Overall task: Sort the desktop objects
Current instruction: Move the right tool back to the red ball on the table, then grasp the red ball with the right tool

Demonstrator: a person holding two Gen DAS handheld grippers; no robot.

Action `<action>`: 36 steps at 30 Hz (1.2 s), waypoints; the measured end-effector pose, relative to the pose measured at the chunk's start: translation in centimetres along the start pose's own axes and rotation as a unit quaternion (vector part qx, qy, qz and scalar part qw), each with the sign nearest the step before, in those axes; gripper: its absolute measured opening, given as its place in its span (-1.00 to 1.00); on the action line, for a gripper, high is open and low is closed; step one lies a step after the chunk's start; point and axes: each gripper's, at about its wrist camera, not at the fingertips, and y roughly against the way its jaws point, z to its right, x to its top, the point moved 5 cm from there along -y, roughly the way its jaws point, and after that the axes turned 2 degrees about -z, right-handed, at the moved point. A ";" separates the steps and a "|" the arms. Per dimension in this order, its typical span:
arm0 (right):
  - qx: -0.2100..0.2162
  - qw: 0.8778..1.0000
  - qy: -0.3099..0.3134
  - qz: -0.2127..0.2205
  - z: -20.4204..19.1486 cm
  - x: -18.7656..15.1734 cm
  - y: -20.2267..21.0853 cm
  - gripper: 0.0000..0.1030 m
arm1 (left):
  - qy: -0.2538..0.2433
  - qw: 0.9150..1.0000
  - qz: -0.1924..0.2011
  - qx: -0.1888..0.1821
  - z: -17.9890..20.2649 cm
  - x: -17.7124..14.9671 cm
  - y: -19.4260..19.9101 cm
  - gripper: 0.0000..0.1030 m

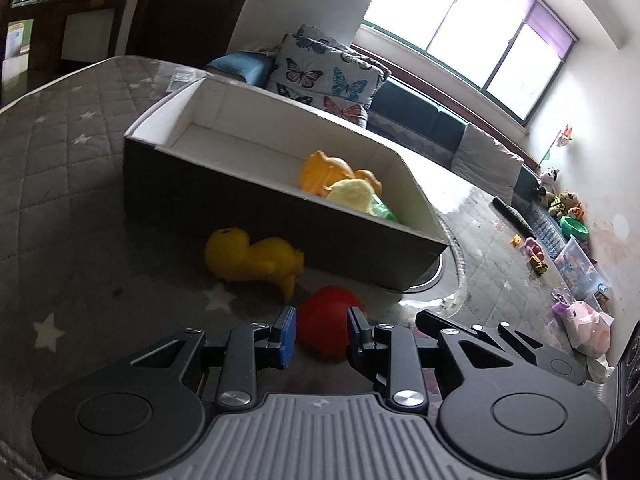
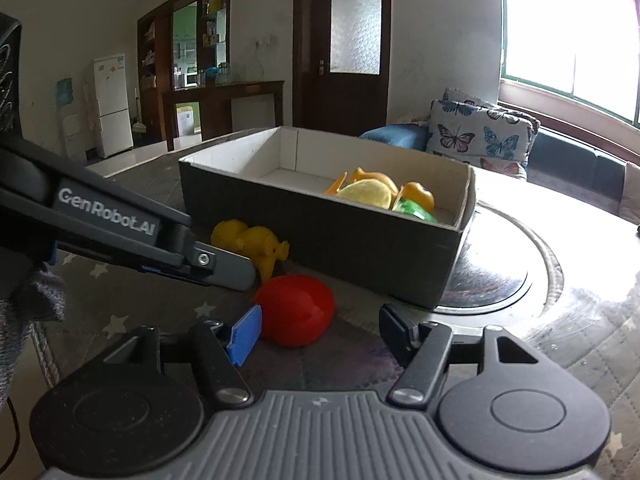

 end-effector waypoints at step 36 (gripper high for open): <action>0.025 0.999 0.001 -0.031 -1.6 0.0 -3.2 0.08 | -0.042 0.997 -0.052 -0.029 0.9 1.6 -4.7 -0.15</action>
